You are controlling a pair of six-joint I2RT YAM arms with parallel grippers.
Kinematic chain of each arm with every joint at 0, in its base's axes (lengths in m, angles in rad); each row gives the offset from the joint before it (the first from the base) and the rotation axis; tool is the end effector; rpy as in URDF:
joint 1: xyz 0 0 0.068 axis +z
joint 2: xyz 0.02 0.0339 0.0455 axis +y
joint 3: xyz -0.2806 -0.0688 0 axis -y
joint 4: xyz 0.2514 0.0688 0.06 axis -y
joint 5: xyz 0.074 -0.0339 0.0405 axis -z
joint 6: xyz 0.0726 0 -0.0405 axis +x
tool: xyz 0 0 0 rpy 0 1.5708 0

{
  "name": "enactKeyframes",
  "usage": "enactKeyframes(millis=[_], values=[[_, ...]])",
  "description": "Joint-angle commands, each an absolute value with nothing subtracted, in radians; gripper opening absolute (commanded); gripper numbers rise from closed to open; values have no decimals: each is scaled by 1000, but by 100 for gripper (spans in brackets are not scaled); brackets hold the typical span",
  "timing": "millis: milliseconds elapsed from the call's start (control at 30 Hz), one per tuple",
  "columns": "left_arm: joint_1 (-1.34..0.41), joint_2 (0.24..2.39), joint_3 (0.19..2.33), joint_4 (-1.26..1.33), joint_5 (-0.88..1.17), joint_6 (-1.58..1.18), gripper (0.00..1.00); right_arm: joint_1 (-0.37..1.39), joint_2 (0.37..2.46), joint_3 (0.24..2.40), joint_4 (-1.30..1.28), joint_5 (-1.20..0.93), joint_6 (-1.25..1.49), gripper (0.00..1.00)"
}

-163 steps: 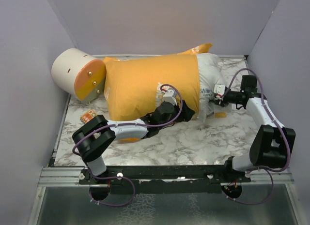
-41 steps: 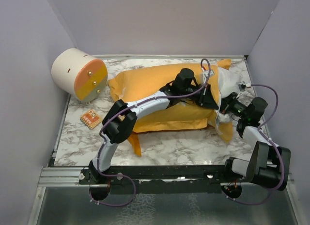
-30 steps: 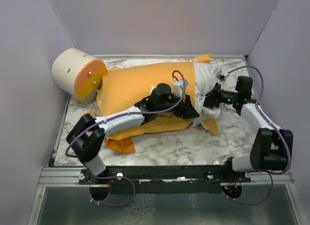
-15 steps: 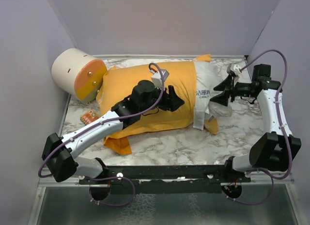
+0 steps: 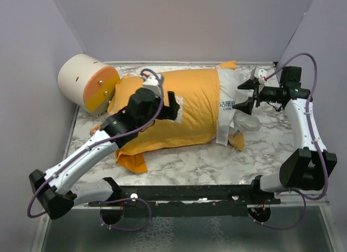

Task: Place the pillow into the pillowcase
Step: Stuff the pillow into the pillowcase.

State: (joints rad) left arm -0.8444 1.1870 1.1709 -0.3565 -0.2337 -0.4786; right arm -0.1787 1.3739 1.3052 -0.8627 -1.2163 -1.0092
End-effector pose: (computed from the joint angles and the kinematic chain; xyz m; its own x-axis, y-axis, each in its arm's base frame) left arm 0.2131 -0.2146 0.3770 -0.4836 -0.1303 -0.8656 0.4070 0.8420 -0.3541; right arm 0.2869 0.0174 0.3517 -0.0066 -0.2974 -0.9547 -0.9288 0.3556 -0.1043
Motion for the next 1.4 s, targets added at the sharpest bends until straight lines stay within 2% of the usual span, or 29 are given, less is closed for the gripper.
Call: enactKeyframes(millis=[0, 133, 167, 233, 267, 300, 333, 400, 433, 633, 767, 900, 967, 1067, 1167, 1233, 1300, 1367], values=[[-659, 1044, 1180, -475, -251, -411, 87, -76, 1533, 1376, -803, -1067, -1036, 88], [-450, 1086, 1133, -509, -70, -391, 89, -34, 1608, 1405, -869, -1038, -1003, 62], [-406, 1114, 1121, -511, -48, -377, 89, -34, 1593, 1383, -853, -1013, -982, 53], [-371, 1175, 1099, -493, -9, -359, 87, -36, 1542, 1314, -753, -917, -888, 23], [-364, 1206, 1094, -470, 31, -358, 85, -45, 1509, 1281, -728, -887, -860, 16], [-362, 1241, 1096, -435, 90, -364, 81, -60, 1478, 1250, -720, -875, -842, 10], [-362, 1278, 1108, -396, 149, -377, 70, -77, 1448, 1227, -729, -875, -838, 7], [-370, 1372, 1175, -338, 257, -412, 54, -105, 1390, 1193, -785, -884, -868, 3], [-392, 1425, 1227, -328, 279, -416, 50, -110, 1362, 1180, -818, -879, -888, 2], [-505, 1854, 1736, -378, 293, -358, 50, -109, 1260, 1184, -1075, -978, -1109, 4], [-519, 2096, 2088, -392, 294, -350, 51, -109, 1293, 1266, -1337, -1091, -1321, 22], [-530, 2140, 2275, -451, 231, -305, 55, -109, 1320, 1444, -1406, -1098, -1253, 37], [-530, 2064, 2205, -429, 213, -276, 58, -109, 1317, 1522, -1385, -1101, -1189, 48], [-513, 1841, 1861, -263, 249, -277, 63, -109, 1313, 1590, -1316, -1097, -1122, 63], [-440, 1573, 1410, 29, 394, -420, 70, -109, 1325, 1606, -1277, -1108, -1119, 67], [-408, 1421, 1115, 245, 438, -517, 82, -109, 1320, 1596, -1296, -1156, -1181, 68], [-402, 1310, 918, 335, 448, -572, 93, -106, 1291, 1554, -1262, -1206, -1188, 70], [-403, 1250, 807, 360, 487, -632, 94, -101, 1254, 1496, -1221, -1252, -1221, 74]])
